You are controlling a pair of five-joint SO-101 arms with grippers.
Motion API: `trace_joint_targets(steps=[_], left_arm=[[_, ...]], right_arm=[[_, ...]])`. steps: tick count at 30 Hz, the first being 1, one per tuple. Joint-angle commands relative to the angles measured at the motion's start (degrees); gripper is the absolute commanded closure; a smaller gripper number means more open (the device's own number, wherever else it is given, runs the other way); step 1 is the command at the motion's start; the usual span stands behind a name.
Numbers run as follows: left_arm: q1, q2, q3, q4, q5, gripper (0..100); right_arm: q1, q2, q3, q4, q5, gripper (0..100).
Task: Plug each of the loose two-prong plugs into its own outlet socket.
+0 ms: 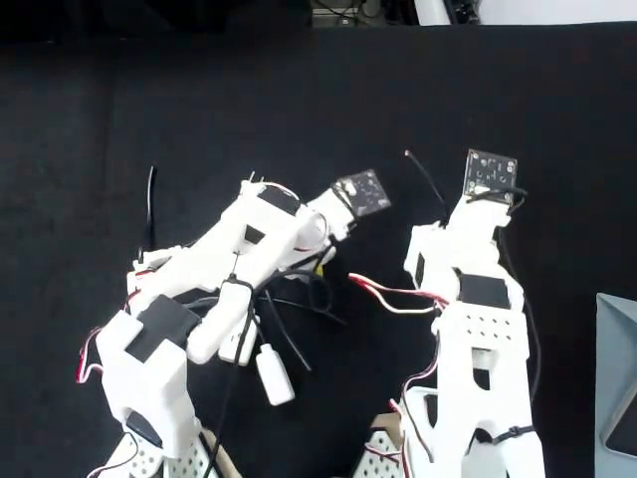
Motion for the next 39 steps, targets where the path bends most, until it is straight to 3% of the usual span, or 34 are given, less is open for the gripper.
trace_joint_targets(steps=[1,13,17,25,30,36,39], left_arm=[[0.2,-1.0,-1.9,-0.1,-3.9,83],[-0.5,-1.2,-3.7,0.4,-6.5,80],[-1.9,-2.1,-3.7,0.4,1.1,71],[-4.2,-13.0,-2.3,6.6,2.3,72],[-9.5,-21.5,-2.2,12.3,7.9,73],[-16.7,-31.1,1.5,16.6,18.4,74],[-20.0,-38.0,6.5,16.1,21.5,81]], right_arm=[[-0.4,0.0,-2.2,-0.6,0.4,98.5],[-0.4,0.0,-2.2,-0.8,0.4,98.5],[-0.4,0.0,-2.2,-0.7,0.4,98.5],[-0.4,-0.1,-2.2,-0.5,0.4,98.5],[-1.1,-0.1,-2.3,-0.9,0.3,98.5],[-8.9,-0.1,-2.4,-1.0,-0.1,98.6],[-13.5,-0.2,-2.4,-1.0,-0.1,98.7]])
